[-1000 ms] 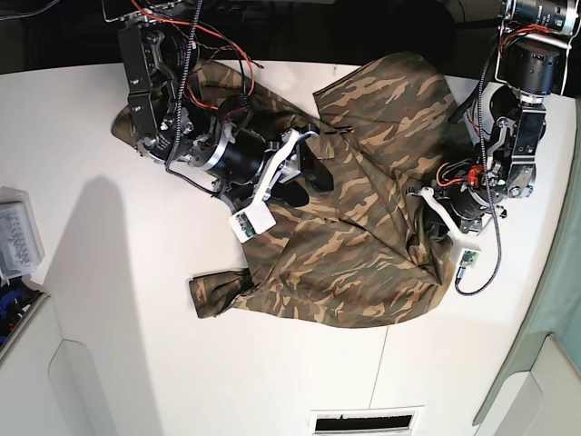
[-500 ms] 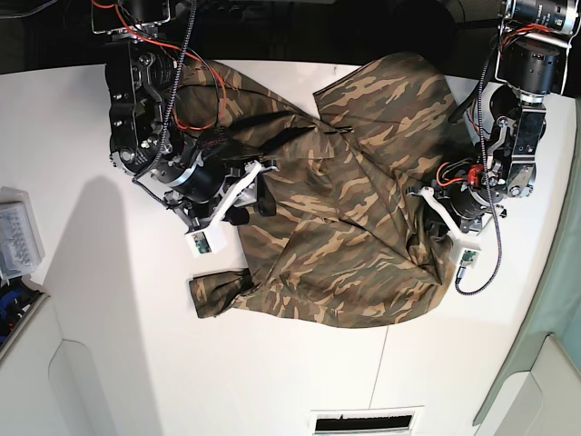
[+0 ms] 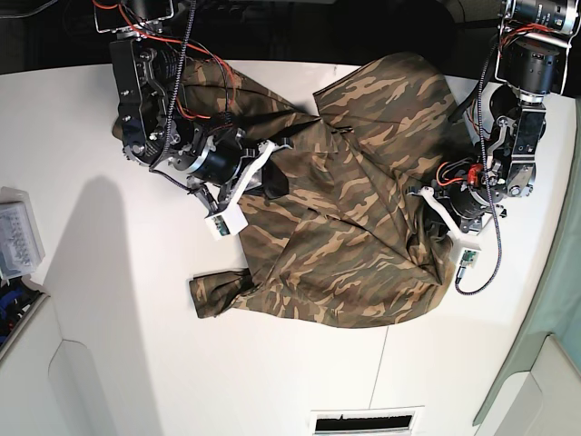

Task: Layout the t-shirt on the table in an organized manner, then fold the t-shirt properly
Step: 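Regrasp the shirt with the right gripper near the shirt's middle, then drag the shirt with the right gripper outward, spreading it flat, then move the left gripper with the shirt toward the shirt's middle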

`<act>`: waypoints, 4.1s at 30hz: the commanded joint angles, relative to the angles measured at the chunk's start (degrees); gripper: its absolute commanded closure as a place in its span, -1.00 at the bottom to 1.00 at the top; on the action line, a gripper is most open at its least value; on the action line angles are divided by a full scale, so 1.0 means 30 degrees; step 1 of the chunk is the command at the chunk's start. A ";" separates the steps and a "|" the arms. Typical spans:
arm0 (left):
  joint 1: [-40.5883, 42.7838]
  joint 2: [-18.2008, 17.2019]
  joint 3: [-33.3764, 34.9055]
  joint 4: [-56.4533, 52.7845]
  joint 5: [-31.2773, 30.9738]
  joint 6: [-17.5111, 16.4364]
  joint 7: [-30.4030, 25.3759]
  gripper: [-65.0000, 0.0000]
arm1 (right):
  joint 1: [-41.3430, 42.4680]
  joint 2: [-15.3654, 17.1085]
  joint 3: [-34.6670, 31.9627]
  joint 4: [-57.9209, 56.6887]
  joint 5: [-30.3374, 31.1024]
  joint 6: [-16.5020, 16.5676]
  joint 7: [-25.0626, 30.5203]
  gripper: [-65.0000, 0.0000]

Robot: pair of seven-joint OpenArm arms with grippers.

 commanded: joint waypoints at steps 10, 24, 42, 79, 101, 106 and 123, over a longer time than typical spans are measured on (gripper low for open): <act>0.0452 0.0095 0.0175 -0.0291 0.0911 -0.0095 0.1894 0.68 | 0.0277 0.0000 -0.0036 0.0299 0.0335 0.0583 -0.0182 1.00; 0.0459 0.0095 0.0168 -0.0291 0.1246 -0.0080 0.1894 0.68 | -0.0816 0.0998 0.1202 0.1545 0.3381 0.1341 -0.0991 1.00; 0.0459 0.0124 0.0175 -0.0291 0.1231 -0.0066 0.1756 0.68 | 0.0758 0.0831 -0.0962 -0.1938 0.2244 0.1209 0.1122 0.11; 0.2200 -0.2645 0.0175 -0.0321 0.2157 -0.0073 0.1741 0.68 | 0.1020 0.5297 1.5810 0.4634 0.3883 0.0692 -0.0678 1.00; 0.2208 -0.2769 0.0175 -0.0321 0.2113 -0.0095 0.1829 0.68 | -0.0510 0.2565 1.3457 0.1712 0.6943 0.1173 -0.3738 -0.05; 0.2208 -0.2878 0.0175 -0.0321 0.1989 -0.0685 0.1836 0.68 | -0.1625 0.2586 1.1497 0.1690 0.4255 0.1042 -0.1734 -0.05; 0.1290 -0.2164 0.0175 -0.0321 0.1596 0.0430 0.2885 1.00 | -0.1880 0.3169 0.9792 -0.0648 0.1931 0.0729 -0.0612 1.00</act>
